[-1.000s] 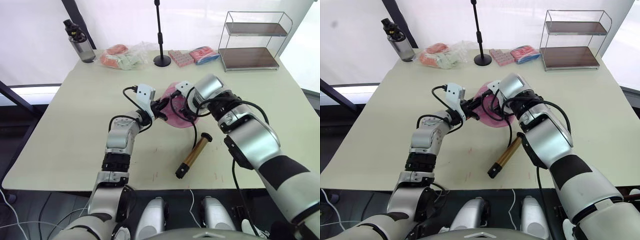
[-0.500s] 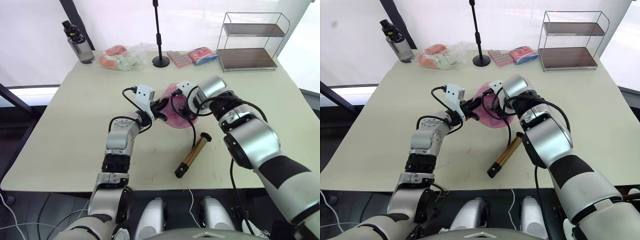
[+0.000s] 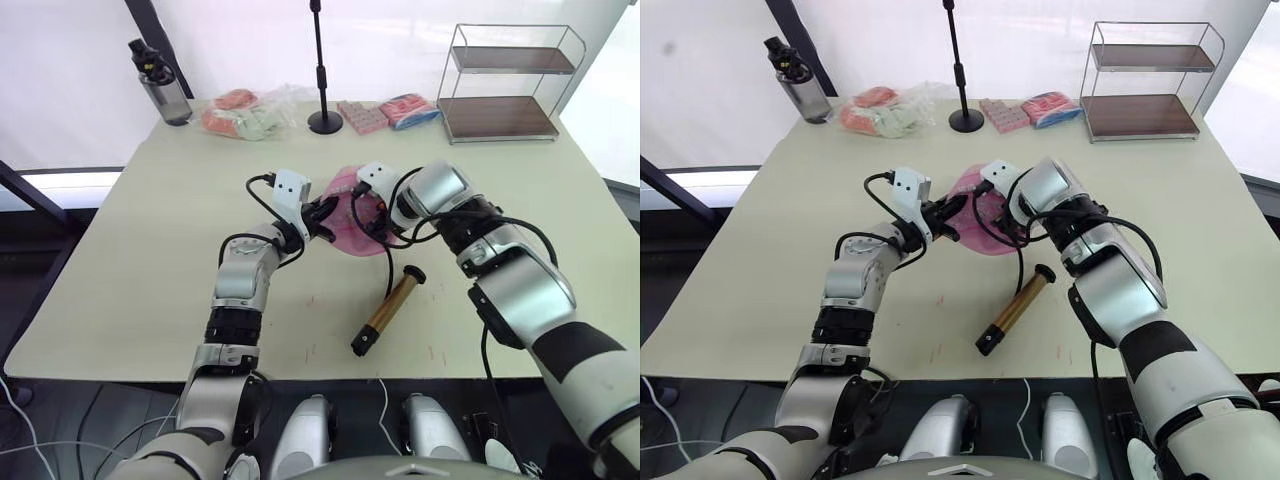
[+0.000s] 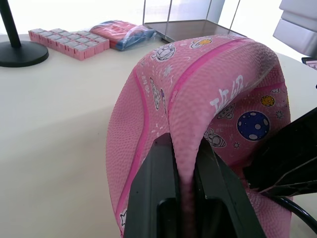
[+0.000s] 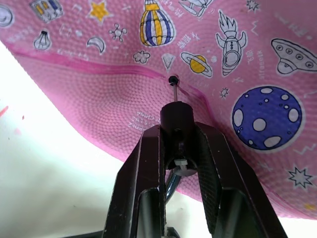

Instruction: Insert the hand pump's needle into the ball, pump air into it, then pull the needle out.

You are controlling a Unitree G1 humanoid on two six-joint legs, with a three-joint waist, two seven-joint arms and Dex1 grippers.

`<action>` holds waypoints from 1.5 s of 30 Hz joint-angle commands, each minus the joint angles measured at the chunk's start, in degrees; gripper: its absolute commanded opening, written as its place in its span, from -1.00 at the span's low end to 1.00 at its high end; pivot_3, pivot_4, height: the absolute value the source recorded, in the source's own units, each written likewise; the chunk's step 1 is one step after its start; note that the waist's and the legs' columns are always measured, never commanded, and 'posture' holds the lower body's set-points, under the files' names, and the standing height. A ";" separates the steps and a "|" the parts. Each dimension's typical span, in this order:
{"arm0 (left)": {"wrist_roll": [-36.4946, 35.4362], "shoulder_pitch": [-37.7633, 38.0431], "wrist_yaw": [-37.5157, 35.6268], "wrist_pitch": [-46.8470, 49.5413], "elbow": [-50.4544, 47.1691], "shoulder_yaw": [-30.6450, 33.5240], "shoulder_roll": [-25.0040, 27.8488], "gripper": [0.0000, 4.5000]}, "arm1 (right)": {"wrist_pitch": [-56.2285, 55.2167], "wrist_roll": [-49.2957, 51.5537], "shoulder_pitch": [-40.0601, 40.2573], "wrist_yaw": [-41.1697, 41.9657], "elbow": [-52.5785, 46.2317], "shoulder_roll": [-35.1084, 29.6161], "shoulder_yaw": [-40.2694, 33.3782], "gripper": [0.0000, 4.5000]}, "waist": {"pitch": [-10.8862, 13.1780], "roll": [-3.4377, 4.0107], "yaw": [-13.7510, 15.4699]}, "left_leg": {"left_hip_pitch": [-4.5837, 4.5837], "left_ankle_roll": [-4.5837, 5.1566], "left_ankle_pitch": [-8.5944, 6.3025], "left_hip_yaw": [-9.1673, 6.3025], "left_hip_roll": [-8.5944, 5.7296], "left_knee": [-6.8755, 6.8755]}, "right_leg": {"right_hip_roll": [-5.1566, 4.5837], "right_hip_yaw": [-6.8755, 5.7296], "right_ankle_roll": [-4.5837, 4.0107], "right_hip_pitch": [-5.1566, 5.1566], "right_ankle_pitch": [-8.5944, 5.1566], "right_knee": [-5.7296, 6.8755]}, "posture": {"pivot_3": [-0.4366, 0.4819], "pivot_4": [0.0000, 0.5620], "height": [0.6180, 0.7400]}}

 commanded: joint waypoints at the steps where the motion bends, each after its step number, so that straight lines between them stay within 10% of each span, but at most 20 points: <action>1: -0.13 0.48 -2.30 0.80 1.94 -4.73 -1.95 -0.99 | -0.64 -0.05 1.24 -0.24 -3.30 -0.16 0.70 -0.85 | 0.00 0.00 0.09 | 0.00 0.00 0.00 -0.01 0.00 0.00 | 0.00 0.00 0.00 0.00 0.00 0.00 | -0.05 -0.47 0.93; 16: 0.16 -0.10 -2.10 -0.41 3.56 -4.57 -2.07 -0.99 | 0.47 0.21 3.89 0.15 -8.88 -3.95 1.29 -0.85 | 0.00 0.00 1.03 | -0.02 0.00 0.00 -0.07 -0.02 -0.08 | -0.02 -0.09 0.00 0.00 0.00 -0.13 | -0.05 -0.47 0.93; 22: 0.10 -0.21 -2.08 -0.93 4.12 -4.65 -1.94 -1.00 | 1.67 0.77 5.45 0.37 -12.77 -5.35 1.68 0.43 | 0.05 0.07 1.40 | -0.10 0.00 0.01 -0.12 -0.05 -0.20 | -0.05 -0.16 -0.01 -0.01 -0.01 -0.23 | -0.05 -0.47 0.93; 45: 0.30 -0.63 -2.35 -2.13 5.65 -4.88 -1.65 -1.00 | 1.65 9.97 18.93 -4.82 -38.92 -13.61 -11.68 0.43 | 0.16 0.20 2.69 | -0.98 -0.29 0.24 -0.89 -0.33 -0.20 | -0.08 -0.67 -0.05 -0.61 -0.04 -0.24 | -0.05 -0.47 0.93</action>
